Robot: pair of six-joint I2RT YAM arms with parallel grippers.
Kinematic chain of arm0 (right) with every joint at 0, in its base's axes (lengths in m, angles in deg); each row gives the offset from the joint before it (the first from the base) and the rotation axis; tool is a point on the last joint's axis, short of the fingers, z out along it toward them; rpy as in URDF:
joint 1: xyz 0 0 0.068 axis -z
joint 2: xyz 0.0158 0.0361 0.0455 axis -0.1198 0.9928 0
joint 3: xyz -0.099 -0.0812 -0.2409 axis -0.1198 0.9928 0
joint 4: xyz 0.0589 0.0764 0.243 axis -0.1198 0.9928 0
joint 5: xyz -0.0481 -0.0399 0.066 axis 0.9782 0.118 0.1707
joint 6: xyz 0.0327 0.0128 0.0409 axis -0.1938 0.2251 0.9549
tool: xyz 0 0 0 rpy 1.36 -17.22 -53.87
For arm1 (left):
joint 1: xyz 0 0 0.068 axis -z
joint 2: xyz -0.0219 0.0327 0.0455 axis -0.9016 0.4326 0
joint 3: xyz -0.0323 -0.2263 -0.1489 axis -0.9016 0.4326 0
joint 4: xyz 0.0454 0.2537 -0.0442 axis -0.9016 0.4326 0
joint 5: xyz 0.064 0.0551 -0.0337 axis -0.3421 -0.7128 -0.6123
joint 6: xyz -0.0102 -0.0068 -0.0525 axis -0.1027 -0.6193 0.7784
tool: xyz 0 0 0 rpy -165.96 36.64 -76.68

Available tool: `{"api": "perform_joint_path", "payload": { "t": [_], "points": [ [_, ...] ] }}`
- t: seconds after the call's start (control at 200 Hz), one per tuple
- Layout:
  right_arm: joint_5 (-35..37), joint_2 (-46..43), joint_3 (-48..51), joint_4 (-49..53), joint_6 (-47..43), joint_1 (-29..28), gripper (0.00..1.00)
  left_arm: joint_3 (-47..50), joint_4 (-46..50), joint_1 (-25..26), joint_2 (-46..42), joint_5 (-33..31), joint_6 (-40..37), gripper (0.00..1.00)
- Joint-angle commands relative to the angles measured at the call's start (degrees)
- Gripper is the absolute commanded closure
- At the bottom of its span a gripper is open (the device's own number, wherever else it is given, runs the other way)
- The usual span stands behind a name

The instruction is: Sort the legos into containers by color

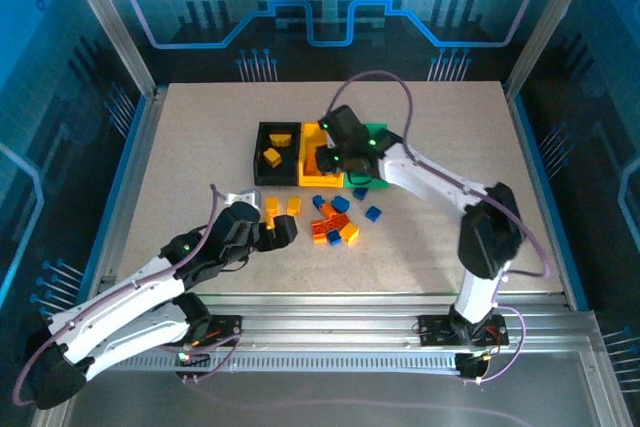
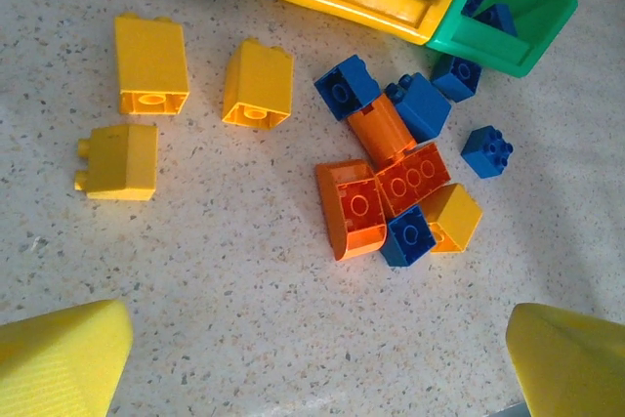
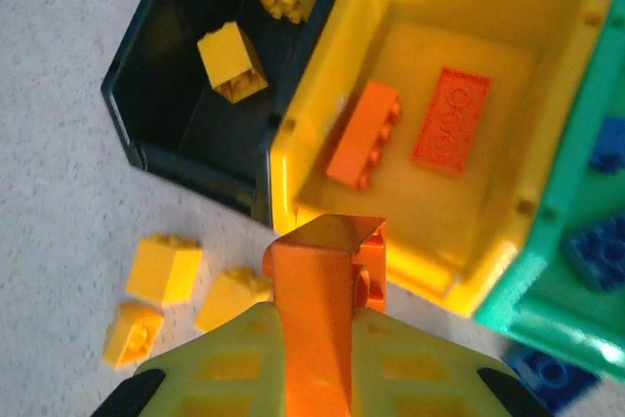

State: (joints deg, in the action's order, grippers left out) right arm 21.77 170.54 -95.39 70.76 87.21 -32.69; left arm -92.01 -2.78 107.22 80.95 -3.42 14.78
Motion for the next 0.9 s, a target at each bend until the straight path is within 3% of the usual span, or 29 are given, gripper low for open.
{"api": "perform_joint_path", "payload": {
  "t": [0.0,0.215,0.35,0.5,0.62,0.895],
  "points": [
    [1.3,8.2,-8.5,2.6,1.3,1.4,0.82,1.1,2.3,-0.4,-1.1,-0.9,1.7,0.01],
    [2.9,20.8,-23.7,8.3,3.0,3.8,0.8,1.7,3.8,-0.6,-1.1,-3.8,2.5,0.01],
    [2.8,24.8,-29.2,11.7,4.2,4.5,0.67,1.5,4.2,-1.2,0.1,-7.0,2.9,0.01],
    [1.5,23.6,-30.5,12.0,3.8,4.5,0.44,1.2,1.3,-3.2,2.6,-6.6,1.2,0.01],
    [1.2,17.9,-24.9,9.3,3.9,4.2,0.4,-0.1,-2.6,-5.6,7.3,-5.2,-1.6,0.02],
    [-0.7,0.1,-0.5,-1.4,5.4,2.7,0.4,-6.5,-11.4,-12.0,28.2,-7.1,-6.8,0.19]
  ]
}}
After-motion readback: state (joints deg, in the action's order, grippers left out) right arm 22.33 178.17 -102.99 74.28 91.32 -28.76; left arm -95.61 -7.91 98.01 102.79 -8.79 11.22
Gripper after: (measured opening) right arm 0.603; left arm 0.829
